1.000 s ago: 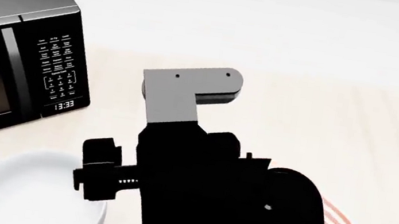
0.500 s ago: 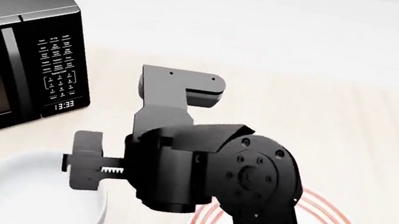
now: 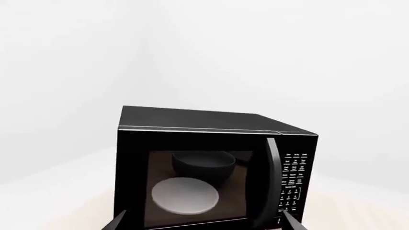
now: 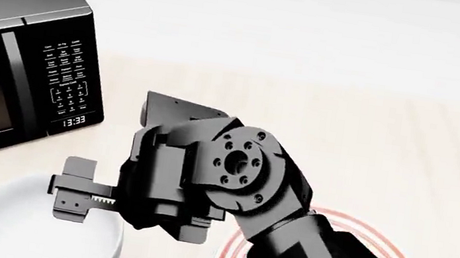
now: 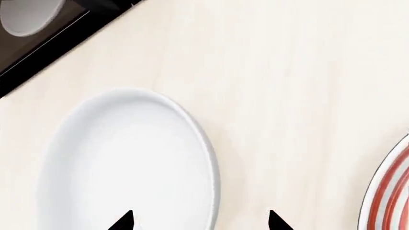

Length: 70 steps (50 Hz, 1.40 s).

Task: Put the white bowl to the right of the plate.

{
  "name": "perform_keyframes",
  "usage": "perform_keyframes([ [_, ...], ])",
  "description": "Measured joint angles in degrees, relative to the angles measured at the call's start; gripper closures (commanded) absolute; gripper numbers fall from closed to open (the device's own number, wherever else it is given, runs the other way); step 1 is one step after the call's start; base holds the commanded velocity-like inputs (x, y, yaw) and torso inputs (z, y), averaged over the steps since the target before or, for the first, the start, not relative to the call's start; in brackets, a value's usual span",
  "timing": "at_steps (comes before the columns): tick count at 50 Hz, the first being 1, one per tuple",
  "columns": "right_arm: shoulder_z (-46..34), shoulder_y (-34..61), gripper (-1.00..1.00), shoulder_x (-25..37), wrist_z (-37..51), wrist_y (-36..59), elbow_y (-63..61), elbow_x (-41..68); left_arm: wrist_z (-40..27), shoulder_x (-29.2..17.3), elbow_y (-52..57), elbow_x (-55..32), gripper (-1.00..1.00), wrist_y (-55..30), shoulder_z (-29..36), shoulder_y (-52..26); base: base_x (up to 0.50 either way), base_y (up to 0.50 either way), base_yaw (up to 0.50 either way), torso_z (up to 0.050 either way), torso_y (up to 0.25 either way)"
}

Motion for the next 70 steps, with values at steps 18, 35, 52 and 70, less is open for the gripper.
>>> perform_keyframes([
  [18, -31.38, 7.66, -1.0, -0.13, -3.59, -13.9, 0.01, 24.14, -0.66, -0.21, 0.87, -1.21, -1.0, 0.79, -2.17, 1.38, 0.0, 0.0, 0.0, 0.0, 0.0],
  [35, -37.41, 6.53, -1.0, -0.15, -4.43, -18.38, -0.5, 27.72, -0.59, -0.25, 1.09, -1.44, -1.0, 1.85, -2.48, 2.25, 0.0, 0.0, 0.0, 0.0, 0.0],
  [52, -38.72, 4.01, -1.0, -0.14, -9.36, -18.99, 2.46, 27.16, -0.82, -0.54, 1.37, -1.58, -1.0, 2.04, -2.29, 2.48, 0.0, 0.0, 0.0, 0.0, 0.0],
  [70, -38.9, 2.83, -1.0, -0.14, -10.78, -19.59, 2.07, 25.89, -1.01, -0.84, 1.52, -1.82, -1.0, 2.19, -2.09, 2.64, 0.0, 0.0, 0.0, 0.0, 0.0],
])
